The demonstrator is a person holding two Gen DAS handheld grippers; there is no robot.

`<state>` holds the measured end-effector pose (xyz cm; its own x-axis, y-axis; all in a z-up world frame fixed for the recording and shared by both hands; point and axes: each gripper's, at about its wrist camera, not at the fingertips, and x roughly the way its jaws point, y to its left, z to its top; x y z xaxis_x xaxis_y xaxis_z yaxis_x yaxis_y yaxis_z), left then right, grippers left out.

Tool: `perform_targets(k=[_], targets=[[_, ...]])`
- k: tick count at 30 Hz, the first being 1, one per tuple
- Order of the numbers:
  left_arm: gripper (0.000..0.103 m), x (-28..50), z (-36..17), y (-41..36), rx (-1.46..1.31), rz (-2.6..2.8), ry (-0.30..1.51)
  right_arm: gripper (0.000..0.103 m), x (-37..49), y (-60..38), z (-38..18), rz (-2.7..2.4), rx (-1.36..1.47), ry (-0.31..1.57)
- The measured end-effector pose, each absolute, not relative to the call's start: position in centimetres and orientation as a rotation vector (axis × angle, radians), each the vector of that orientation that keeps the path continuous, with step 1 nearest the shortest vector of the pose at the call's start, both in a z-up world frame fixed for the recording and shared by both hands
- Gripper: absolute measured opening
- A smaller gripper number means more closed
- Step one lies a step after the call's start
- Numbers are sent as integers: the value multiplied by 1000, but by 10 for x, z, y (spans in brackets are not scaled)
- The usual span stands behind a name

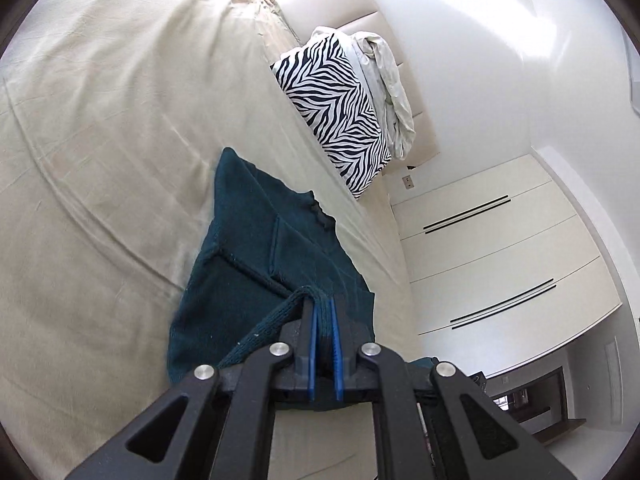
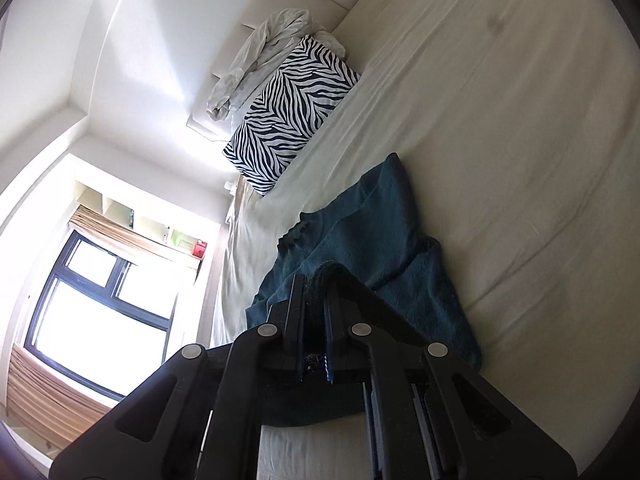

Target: Fold small clothes

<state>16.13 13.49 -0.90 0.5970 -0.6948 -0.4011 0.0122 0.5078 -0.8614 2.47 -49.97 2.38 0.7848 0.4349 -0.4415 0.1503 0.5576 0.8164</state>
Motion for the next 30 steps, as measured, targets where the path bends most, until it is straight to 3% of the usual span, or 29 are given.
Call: perform_targets(k=[9,17,19,22,24,30], targets=[[8,259,-35,131,-934,-414,867,6,154,-500,8,125,949,700],[8,325,-48,128,-894,-368,859,8,237,-512,-49,17,1004,757],[14,340,-58,131,-902,-328,869,9,253,-517,-66,-26,1023,788],[35,349,-71,134,-912,-307,892,29,268,-522,-87,-78,1033,797],[35,343,-72,131,-874,-315,892,60,265,-523,-90,-107,1023,772],[39,300,-65,113,-728,-322,894,63,238,-519,-82,-81,926,791]])
